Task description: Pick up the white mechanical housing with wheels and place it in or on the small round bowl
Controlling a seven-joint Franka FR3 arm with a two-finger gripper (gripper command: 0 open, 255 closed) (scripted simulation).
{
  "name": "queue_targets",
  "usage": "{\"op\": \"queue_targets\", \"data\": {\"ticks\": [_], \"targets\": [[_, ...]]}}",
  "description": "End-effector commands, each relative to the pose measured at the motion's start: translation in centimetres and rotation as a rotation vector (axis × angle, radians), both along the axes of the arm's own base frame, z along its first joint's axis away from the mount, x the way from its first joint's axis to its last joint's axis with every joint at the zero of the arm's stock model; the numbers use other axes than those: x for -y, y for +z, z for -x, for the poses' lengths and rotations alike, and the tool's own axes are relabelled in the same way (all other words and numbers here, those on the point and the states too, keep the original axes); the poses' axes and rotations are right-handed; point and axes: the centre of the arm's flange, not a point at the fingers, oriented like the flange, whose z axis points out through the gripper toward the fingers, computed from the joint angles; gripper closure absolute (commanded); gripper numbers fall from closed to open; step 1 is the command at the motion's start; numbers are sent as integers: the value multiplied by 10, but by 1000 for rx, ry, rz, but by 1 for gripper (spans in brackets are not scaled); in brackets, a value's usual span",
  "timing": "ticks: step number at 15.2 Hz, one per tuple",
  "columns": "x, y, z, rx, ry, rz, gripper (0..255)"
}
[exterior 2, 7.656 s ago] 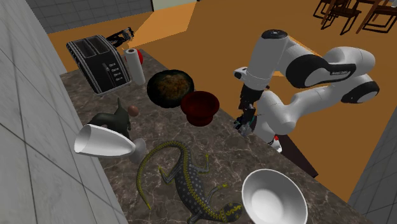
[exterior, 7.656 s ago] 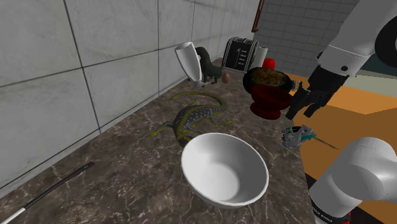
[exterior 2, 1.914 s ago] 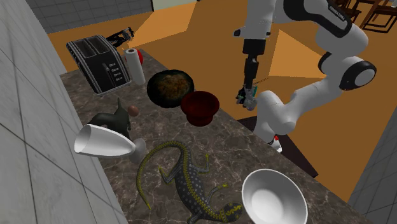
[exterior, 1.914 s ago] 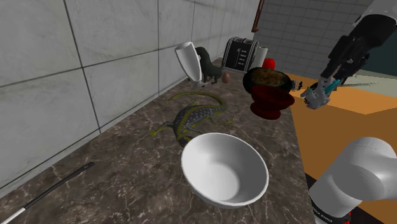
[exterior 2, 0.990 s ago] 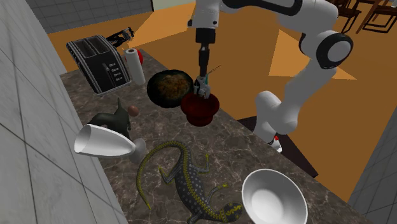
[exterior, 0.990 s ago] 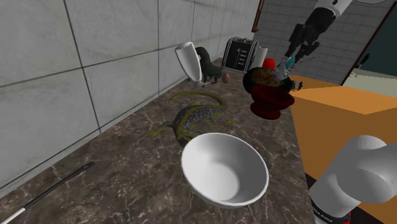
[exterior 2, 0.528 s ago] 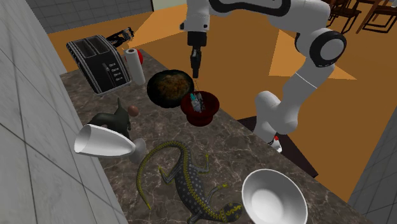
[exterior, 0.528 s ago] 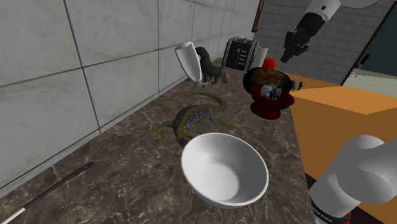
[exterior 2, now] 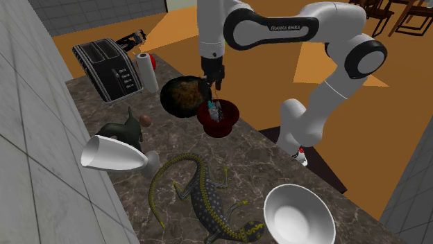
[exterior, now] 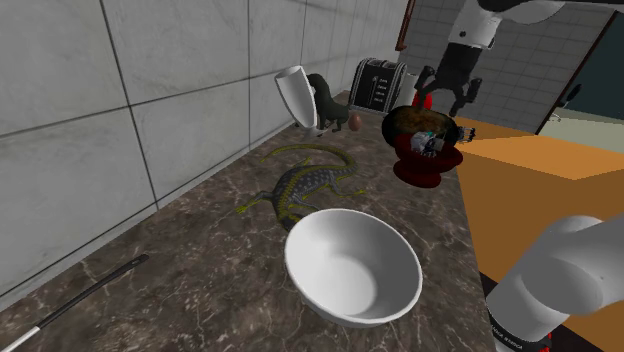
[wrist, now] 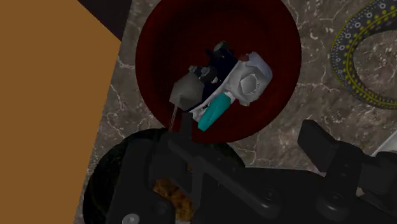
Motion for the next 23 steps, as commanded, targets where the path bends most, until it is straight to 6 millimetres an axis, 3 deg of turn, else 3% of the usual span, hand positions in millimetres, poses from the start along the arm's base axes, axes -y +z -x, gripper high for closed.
{"op": "queue_targets", "data": {"ticks": [1,3,10,18,19,23], "targets": [[-21,-27,-15,-105,-235,147,0],[-32,-54,-31,-202,-420,268,0],[-26,-90,-24,-202,-420,268,0],[-26,-93,-23,-202,-420,268,0],[-26,-93,-23,-202,-420,268,255],[-26,-93,-23,-202,-420,268,255]]}}
